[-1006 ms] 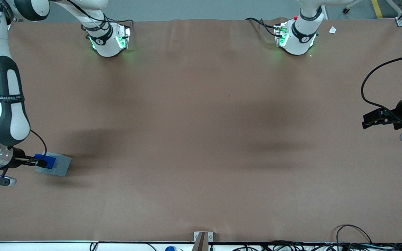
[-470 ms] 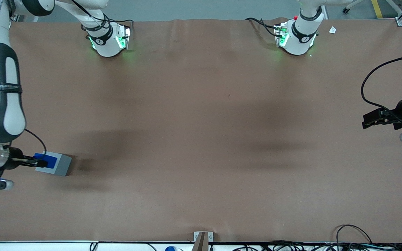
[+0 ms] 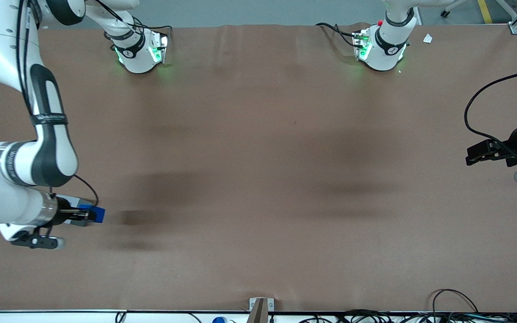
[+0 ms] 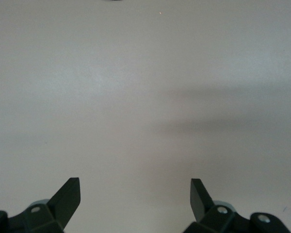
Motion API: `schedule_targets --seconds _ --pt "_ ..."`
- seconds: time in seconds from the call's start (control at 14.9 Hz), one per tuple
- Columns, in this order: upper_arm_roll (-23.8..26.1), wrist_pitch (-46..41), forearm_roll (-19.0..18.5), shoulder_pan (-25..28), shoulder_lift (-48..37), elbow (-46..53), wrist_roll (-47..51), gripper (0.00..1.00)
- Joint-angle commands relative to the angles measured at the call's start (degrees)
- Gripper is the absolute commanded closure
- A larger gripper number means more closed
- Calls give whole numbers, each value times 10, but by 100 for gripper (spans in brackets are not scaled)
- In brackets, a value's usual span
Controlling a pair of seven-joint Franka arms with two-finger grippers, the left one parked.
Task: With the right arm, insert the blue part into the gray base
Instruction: 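Carry the blue part beside the gray base and lower it onto the table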
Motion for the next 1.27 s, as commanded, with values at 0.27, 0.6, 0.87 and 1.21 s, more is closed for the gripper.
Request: schedule_targets --seconds 0.27,0.6,0.87,1.21 --pt "-1 55 11 9 22 -52 5 99" --pt "0 101 38 15 22 -86 17 99" --pt "-2 118 61 29 21 -96 17 99" --pt "-2 121 61 40 22 -107 17 99"
